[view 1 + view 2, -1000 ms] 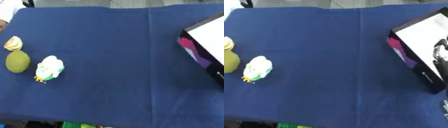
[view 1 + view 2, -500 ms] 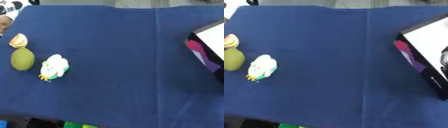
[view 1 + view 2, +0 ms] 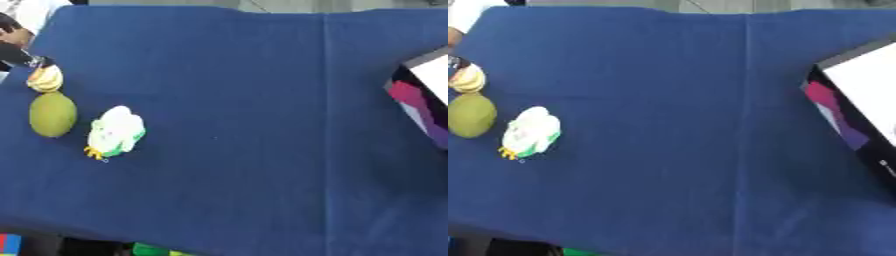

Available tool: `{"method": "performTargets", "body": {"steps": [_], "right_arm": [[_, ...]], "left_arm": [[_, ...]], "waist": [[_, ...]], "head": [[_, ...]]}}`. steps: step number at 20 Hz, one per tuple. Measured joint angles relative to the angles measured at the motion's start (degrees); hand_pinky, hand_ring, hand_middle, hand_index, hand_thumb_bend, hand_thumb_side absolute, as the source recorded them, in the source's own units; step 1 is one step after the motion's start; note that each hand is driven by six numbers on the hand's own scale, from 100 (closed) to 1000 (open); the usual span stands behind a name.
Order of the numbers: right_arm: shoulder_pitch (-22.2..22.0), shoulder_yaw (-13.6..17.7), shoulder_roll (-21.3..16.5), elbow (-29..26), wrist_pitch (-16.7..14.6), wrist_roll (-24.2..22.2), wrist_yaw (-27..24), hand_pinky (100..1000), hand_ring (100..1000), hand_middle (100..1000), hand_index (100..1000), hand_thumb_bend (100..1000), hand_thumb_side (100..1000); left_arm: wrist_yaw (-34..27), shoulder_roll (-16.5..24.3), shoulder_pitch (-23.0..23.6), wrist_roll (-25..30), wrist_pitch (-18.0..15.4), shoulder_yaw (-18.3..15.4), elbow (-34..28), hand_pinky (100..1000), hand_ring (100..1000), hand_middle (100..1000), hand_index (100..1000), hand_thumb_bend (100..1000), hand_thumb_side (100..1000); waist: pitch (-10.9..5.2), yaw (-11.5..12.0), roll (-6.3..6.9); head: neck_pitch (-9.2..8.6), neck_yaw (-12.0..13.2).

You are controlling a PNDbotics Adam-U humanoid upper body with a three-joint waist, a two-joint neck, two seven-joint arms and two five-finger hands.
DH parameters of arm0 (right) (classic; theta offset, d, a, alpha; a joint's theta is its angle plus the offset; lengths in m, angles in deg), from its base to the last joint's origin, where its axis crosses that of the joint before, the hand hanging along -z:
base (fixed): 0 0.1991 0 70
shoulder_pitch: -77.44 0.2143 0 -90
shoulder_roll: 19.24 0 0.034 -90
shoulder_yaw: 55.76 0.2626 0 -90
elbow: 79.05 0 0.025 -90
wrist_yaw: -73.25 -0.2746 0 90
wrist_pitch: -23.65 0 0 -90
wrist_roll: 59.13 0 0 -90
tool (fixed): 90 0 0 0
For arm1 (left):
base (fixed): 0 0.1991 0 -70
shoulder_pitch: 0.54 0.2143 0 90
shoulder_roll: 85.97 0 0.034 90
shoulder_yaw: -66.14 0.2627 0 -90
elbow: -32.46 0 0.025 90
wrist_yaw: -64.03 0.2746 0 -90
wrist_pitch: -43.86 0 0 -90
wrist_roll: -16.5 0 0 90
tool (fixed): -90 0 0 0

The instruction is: Pick up the objects with one hand, pass them to the other hand, and then place them into the box on the other side of the table.

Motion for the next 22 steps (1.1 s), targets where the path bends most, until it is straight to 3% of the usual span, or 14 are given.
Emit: {"method": "performTargets", "body": {"steps": [7,10,22], "right_arm": [[0.15,-0.58,0.4,0.0,0.59,-0.19,0.0,680,832,833,817,100,484],[0.57,-0.78,0.4,-0.1,0.73,-0.33,0.01,680,832,833,817,100,488],[1.57,-1.83,0.87,-0.58,1.42,-1.05,0.24,682,832,832,817,100,499]], "left_arm": [[-0.84,-0.53,-0.01,-1.13,-1.01,-0.37,0.9,928,931,844,887,535,312],[-0.65,-0.53,-0.01,-1.08,-0.91,-0.36,1.24,925,931,846,888,555,272],[10.06,-2.31,0.0,-1.71,3.04,-0.37,4.78,925,936,852,885,500,119]], "waist": [[0.27,-0.3,-0.12],[0.69,-0.71,-0.11],[1.78,-2.49,-0.34]], "head": [[-0.82,0.04],[-1.06,0.05],[-1.77,2.33]]}}
